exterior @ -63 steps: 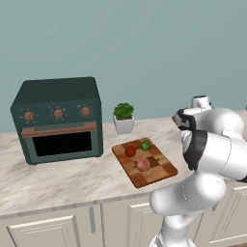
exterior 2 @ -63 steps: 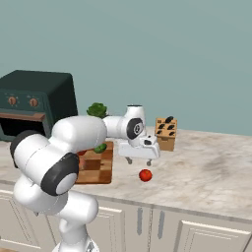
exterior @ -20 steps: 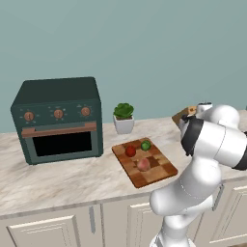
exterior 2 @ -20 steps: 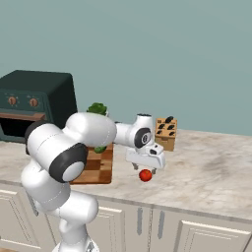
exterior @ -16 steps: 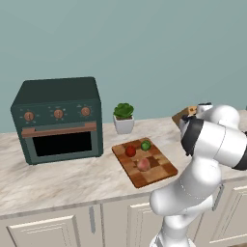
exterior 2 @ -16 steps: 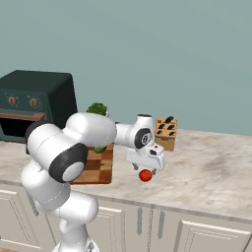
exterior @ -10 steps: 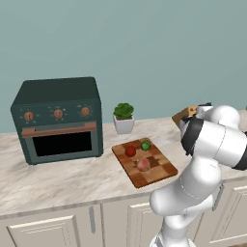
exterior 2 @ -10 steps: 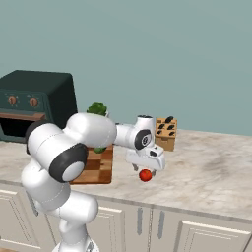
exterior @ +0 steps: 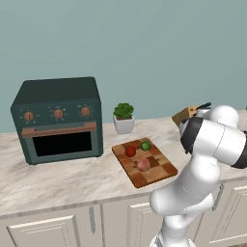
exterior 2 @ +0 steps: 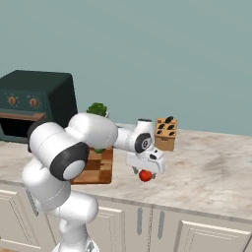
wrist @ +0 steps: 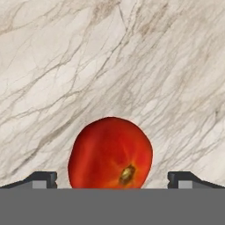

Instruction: Place the avocado, onion, tomato, and bell pepper on the cutting board.

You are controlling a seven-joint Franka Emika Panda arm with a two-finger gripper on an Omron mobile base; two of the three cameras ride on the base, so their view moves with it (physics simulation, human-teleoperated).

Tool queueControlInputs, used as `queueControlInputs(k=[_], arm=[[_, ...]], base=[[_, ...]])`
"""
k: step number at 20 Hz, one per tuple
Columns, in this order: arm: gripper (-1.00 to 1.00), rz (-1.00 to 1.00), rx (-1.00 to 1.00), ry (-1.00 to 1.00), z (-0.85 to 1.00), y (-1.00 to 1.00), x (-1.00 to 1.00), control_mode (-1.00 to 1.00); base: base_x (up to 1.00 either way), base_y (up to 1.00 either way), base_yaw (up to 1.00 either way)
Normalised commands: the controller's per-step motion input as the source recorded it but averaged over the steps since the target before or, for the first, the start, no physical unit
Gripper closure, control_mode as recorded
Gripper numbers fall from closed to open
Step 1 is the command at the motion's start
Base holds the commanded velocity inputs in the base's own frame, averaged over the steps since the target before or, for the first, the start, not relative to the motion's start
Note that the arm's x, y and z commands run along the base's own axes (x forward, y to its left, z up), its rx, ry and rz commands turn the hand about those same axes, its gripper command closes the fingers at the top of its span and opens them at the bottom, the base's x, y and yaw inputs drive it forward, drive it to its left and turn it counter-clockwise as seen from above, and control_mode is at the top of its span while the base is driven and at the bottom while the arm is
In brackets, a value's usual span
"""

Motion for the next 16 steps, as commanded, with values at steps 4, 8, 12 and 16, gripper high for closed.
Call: queueControlInputs(k=[4, 8, 12, 16], arm=[[-1.00, 0.00, 0.00, 0.00, -0.14, 0.00, -0.01, -1.00], [1.00, 0.00, 0.00, 0.00, -0.14, 0.00, -0.01, -1.00], [1.00, 0.00, 0.00, 0.01, -0.03, 0.00, 0.00, -1.00], [1.00, 0.00, 0.00, -0.02, 0.10, 0.04, -0.15, -1.00]], base=[[0.00, 0.00, 0.00], [0.00, 0.00, 0.00], [0.00, 0.00, 0.00], [0.00, 0.00, 0.00]])
